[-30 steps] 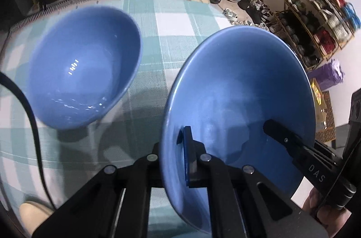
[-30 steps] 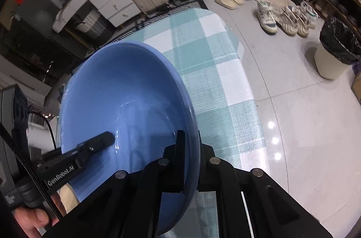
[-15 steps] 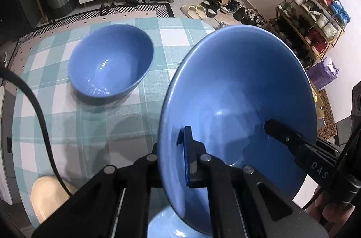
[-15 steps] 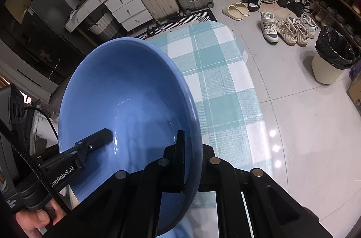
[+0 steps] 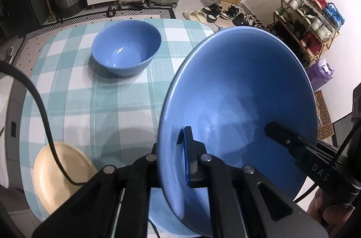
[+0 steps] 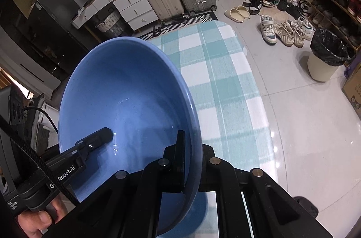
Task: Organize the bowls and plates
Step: 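Lift the second blue bowl with both grippers and carry it over the first bowl, then lower the held blue bowl into the first blue bowl with both grippers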
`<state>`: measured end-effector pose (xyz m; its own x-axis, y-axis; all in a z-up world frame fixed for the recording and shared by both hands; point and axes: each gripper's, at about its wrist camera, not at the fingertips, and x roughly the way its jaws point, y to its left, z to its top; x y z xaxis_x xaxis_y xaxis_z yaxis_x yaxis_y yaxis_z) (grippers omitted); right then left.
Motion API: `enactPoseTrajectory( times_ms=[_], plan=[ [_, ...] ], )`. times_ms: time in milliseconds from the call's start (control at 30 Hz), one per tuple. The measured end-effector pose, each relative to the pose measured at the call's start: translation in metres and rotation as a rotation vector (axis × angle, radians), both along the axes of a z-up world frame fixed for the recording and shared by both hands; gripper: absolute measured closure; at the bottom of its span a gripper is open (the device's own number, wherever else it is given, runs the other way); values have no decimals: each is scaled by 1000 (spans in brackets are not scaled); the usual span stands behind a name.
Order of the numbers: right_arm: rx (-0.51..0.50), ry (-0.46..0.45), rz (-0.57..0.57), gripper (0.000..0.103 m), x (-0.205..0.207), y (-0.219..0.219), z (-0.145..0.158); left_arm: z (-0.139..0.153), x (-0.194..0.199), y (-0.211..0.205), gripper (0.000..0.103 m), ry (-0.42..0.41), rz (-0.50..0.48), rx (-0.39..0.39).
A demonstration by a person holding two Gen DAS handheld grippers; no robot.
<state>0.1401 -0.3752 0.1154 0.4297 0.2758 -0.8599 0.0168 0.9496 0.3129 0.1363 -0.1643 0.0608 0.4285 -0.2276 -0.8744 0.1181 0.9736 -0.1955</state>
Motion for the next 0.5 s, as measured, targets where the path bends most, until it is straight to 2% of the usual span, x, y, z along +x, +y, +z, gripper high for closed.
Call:
enactPoseTrajectory(
  times_ms=[167, 500],
  plan=[
    [0, 2, 7, 98, -30, 6, 7, 0, -31, 6, 98, -2, 18, -8],
    [5, 34, 25, 98, -76, 20, 0, -10, -74, 17, 98, 18, 41, -12]
  ],
)
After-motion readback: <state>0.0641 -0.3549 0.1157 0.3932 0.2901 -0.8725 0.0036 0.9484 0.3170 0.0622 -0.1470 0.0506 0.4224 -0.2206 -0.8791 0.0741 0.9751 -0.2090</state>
